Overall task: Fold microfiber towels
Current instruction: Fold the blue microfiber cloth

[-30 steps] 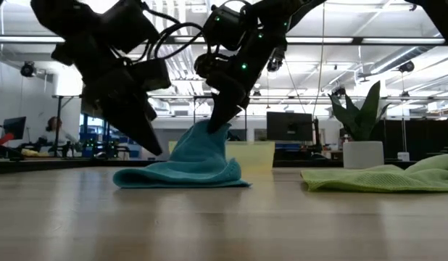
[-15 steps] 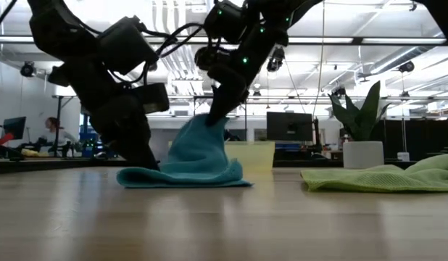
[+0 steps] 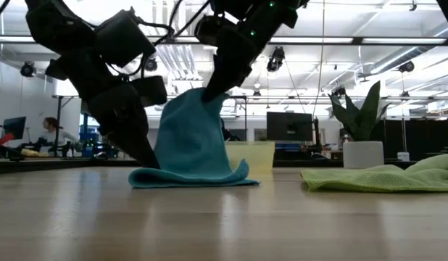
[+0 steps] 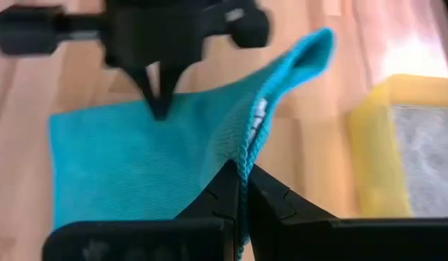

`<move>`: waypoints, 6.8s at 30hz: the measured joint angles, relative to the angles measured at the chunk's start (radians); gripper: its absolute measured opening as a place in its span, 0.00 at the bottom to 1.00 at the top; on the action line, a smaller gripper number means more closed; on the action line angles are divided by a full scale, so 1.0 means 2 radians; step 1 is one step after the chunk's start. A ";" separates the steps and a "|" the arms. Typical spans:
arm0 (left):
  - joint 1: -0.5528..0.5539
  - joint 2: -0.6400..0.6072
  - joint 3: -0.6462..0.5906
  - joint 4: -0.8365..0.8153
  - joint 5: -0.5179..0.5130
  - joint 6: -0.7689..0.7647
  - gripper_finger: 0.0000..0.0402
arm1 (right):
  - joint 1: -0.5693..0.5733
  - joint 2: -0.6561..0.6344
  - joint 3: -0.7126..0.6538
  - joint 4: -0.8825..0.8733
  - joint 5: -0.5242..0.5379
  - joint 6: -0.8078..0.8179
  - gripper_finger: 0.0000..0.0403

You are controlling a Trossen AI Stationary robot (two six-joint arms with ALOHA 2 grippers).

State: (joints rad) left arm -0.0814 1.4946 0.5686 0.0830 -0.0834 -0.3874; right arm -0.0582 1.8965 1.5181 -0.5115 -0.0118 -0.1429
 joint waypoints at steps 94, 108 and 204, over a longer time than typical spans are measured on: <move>0.002 -0.082 0.035 -0.070 0.000 0.047 0.00 | 0.135 0.014 -0.025 0.000 0.019 0.125 0.40; 0.001 0.020 0.052 -0.014 0.003 0.047 0.00 | 0.066 0.006 -0.127 0.101 0.021 0.206 0.30; -0.075 0.028 0.036 -0.065 -0.045 -0.078 0.00 | 0.039 0.058 -0.156 0.193 0.006 0.228 0.02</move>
State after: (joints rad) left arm -0.2316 1.5516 0.6416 -0.0475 -0.1729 -0.5430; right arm 0.0202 2.0132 1.2054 -0.1254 0.0008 0.3126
